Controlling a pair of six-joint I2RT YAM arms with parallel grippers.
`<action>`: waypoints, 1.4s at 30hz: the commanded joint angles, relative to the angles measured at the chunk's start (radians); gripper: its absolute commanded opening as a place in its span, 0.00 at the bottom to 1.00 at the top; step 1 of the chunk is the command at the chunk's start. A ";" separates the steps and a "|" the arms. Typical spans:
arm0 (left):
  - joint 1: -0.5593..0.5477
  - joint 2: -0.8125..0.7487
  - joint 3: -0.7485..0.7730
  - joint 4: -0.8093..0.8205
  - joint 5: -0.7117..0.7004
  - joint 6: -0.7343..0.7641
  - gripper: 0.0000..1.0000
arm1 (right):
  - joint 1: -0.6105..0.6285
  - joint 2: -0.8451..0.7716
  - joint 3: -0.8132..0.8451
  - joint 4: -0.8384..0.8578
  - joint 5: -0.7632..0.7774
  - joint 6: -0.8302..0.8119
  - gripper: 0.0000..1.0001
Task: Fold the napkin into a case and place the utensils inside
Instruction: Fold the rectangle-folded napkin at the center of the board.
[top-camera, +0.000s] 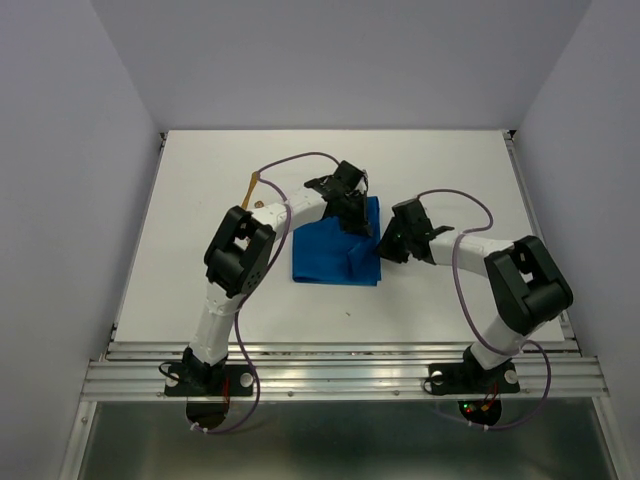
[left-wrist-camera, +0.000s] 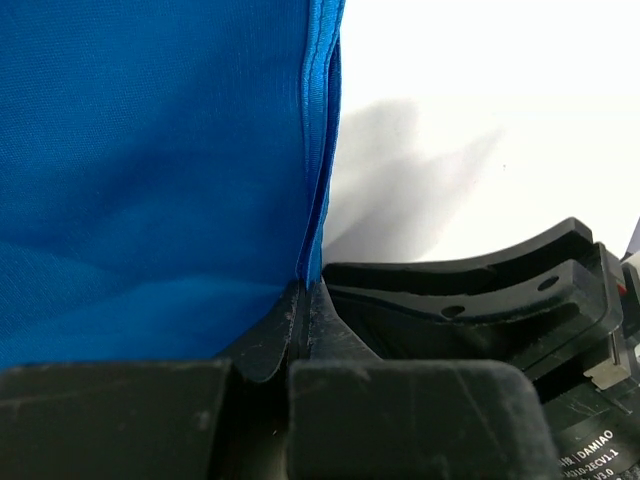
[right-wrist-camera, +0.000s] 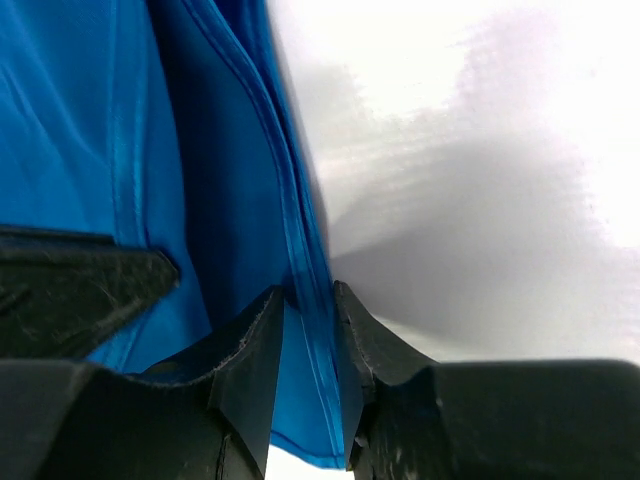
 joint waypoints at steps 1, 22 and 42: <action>-0.006 -0.090 -0.003 0.000 0.004 0.019 0.00 | -0.012 0.052 0.026 -0.069 0.053 -0.053 0.33; -0.015 -0.058 0.066 -0.005 0.019 -0.015 0.00 | -0.077 0.155 0.063 -0.003 -0.113 -0.139 0.10; -0.020 0.016 0.125 -0.037 0.028 -0.027 0.02 | -0.077 0.153 0.036 0.019 -0.129 -0.098 0.06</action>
